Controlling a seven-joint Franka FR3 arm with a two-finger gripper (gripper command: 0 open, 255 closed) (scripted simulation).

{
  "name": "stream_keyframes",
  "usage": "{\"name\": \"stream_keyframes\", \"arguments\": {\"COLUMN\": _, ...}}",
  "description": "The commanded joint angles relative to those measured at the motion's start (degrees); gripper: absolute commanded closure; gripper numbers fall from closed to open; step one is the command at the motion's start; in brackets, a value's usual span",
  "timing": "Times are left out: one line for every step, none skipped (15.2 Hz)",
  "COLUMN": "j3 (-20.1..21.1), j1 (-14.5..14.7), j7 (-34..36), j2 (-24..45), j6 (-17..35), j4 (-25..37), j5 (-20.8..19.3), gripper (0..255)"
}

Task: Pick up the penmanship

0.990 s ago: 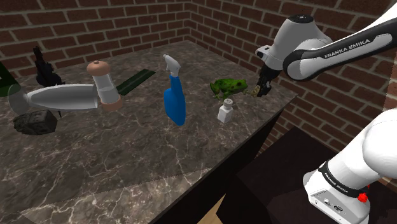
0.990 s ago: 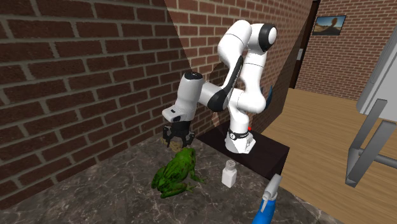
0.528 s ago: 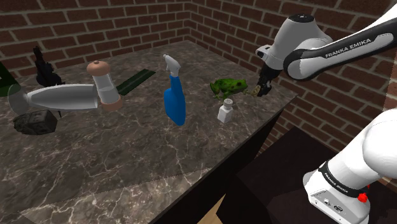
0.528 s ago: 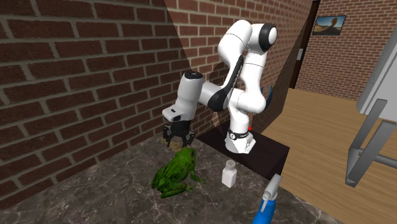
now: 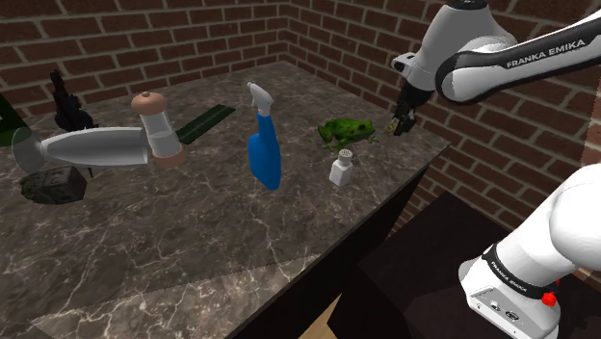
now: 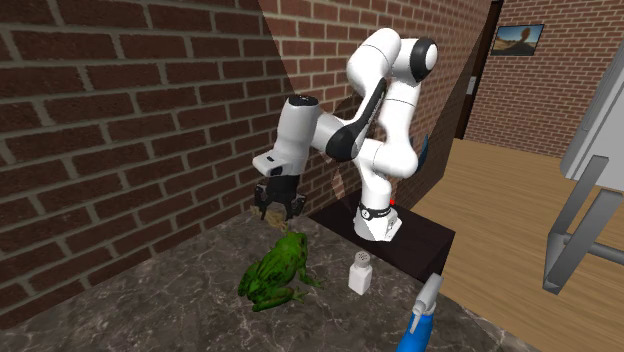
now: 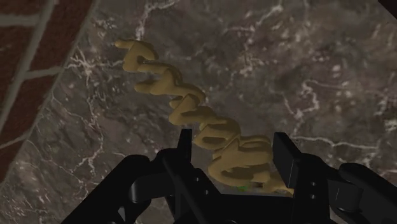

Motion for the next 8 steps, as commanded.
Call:
{"name": "stream_keyframes", "arguments": {"j3": 0.07, "j1": 0.17, "j7": -0.4, "j2": -1.0, "j6": -1.8, "j4": 0.78, "j5": 0.38, "gripper": 255}}
{"name": "stream_keyframes", "arguments": {"j3": 0.1, "j1": 0.25, "j7": -0.6, "j2": -1.43, "j6": -2.68, "j4": 1.26, "j5": 0.57, "gripper": 255}}
{"name": "stream_keyframes", "arguments": {"j3": 0.13, "j1": 0.33, "j7": -0.8, "j2": -1.83, "j6": -3.56, "j4": 1.74, "j5": 0.75, "gripper": 255}}
{"name": "stream_keyframes", "arguments": {"j3": 0.16, "j1": 0.41, "j7": -0.99, "j2": -2.21, "j6": -4.44, "j4": 2.24, "j5": 0.92, "gripper": 255}}
{"name": "stream_keyframes", "arguments": {"j3": 0.2, "j1": 0.48, "j7": -1.18, "j2": -2.58, "j6": -5.3, "j4": 2.75, "j5": 1.09, "gripper": 255}}
{"name": "stream_keyframes", "arguments": {"j3": 0.24, "j1": 0.55, "j7": -1.37, "j2": -2.93, "j6": -6.17, "j4": 3.28, "j5": 1.26, "gripper": 255}}
{"name": "stream_keyframes", "arguments": {"j3": 0.24, "j1": 0.56, "j7": -1.4, "j2": -2.99, "j6": -6.3, "j4": 3.35, "j5": 1.29, "gripper": 255}}
{"name": "stream_keyframes", "arguments": {"j3": 0.24, "j1": 0.56, "j7": -1.4, "j2": -2.98, "j6": -6.29, "j4": 3.35, "j5": 1.28, "gripper": 255}}
